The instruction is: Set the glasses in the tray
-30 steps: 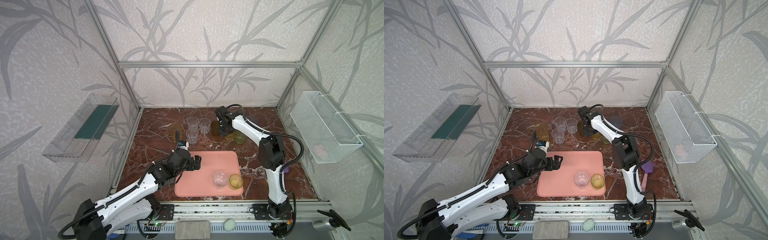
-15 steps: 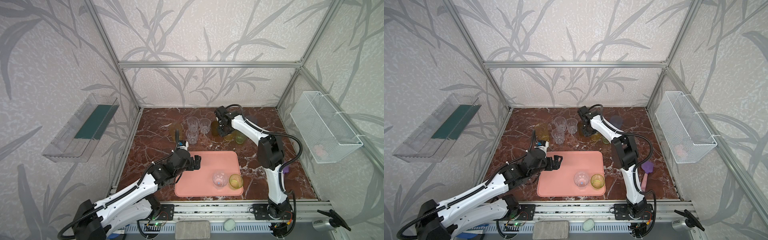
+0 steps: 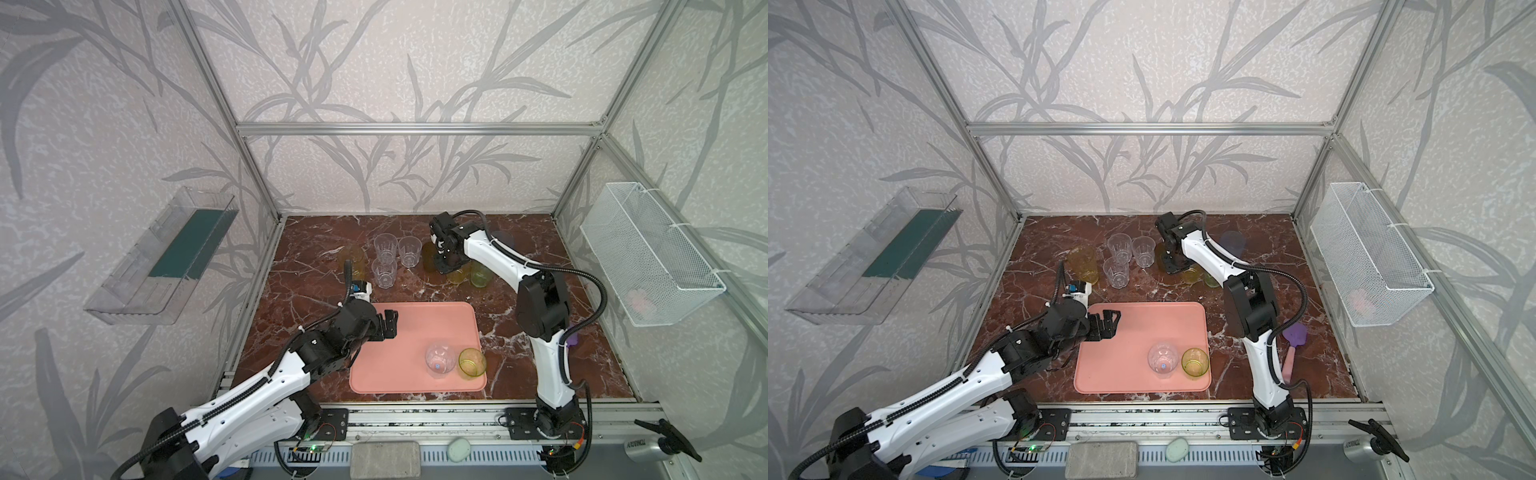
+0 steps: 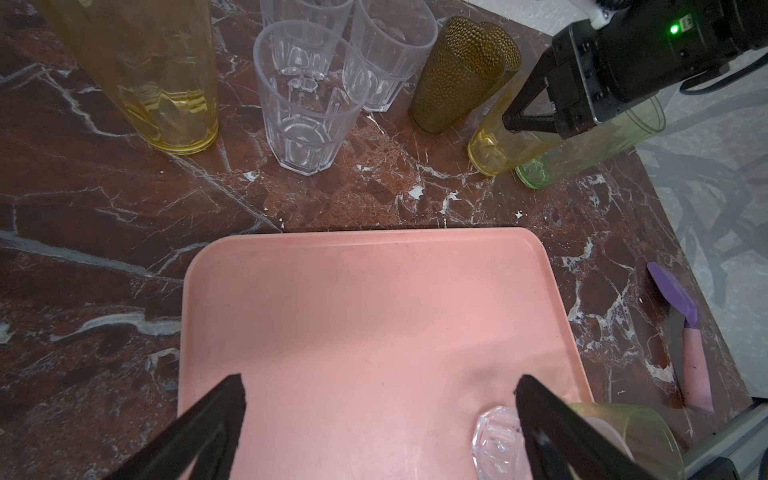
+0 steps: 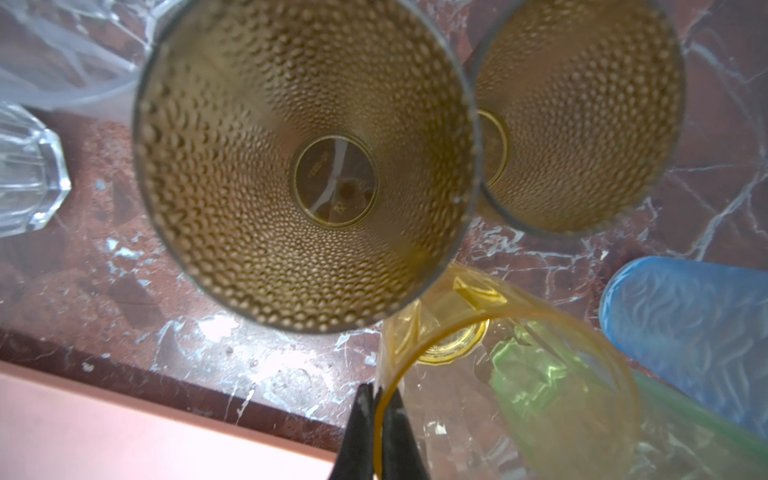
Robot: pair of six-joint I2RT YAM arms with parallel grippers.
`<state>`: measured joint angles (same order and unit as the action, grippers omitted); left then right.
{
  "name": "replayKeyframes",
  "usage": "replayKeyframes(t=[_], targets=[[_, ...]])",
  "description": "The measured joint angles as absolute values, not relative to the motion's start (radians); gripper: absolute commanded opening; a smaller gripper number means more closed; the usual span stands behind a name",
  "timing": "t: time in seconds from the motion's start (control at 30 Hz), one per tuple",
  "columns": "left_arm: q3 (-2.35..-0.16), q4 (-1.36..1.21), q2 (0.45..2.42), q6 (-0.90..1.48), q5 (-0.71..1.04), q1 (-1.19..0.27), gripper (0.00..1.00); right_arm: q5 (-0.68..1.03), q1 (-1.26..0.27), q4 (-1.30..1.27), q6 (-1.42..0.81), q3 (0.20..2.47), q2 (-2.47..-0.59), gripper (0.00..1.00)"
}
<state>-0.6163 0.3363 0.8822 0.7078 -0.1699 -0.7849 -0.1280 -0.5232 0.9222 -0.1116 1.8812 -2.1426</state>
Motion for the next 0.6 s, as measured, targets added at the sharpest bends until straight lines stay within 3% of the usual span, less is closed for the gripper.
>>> replayKeyframes(t=[0.6], targets=[[-0.611, 0.376, 0.805, 0.710, -0.169, -0.782, 0.99, -0.006, -0.559, 0.916, -0.146, 1.758, -1.904, 0.00]])
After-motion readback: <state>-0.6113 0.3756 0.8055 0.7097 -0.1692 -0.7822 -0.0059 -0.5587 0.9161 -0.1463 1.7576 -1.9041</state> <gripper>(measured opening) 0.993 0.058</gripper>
